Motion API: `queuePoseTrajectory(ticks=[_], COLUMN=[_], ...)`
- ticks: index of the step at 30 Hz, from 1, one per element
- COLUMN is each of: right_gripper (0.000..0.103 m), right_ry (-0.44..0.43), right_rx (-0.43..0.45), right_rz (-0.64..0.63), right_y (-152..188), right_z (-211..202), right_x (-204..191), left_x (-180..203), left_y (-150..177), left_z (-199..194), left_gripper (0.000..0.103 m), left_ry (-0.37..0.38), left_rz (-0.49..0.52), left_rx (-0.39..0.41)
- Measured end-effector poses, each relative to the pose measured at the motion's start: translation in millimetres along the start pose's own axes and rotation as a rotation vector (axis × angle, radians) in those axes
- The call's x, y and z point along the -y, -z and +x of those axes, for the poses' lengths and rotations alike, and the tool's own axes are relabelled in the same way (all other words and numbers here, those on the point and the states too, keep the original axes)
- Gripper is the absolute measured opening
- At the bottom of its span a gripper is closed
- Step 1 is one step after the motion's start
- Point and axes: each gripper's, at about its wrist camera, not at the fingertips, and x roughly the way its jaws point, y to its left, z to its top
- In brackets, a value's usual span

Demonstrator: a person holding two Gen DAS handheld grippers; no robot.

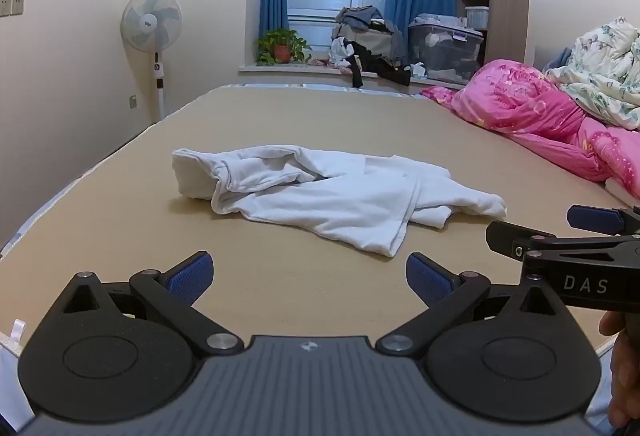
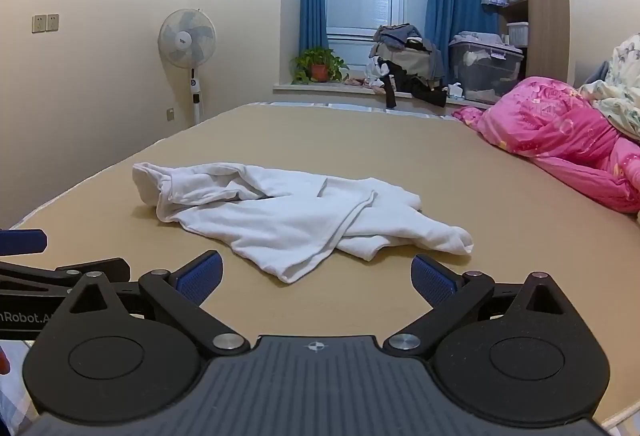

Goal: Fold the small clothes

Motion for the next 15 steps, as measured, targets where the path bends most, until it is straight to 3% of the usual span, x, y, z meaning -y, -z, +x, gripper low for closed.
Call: queuePoseTrajectory(ticks=[15], right_gripper=[0.100], right_ry=[0.000], right_rx=[0.001], right_rz=[0.000], right_y=[1.1], right_z=[2.0], right_x=[-0.3], left_x=[3.9], left_y=[0.2], left_z=[6.5], left_gripper=[0.103], left_ry=[0.000], left_rz=[0.000], left_rx=[0.001])
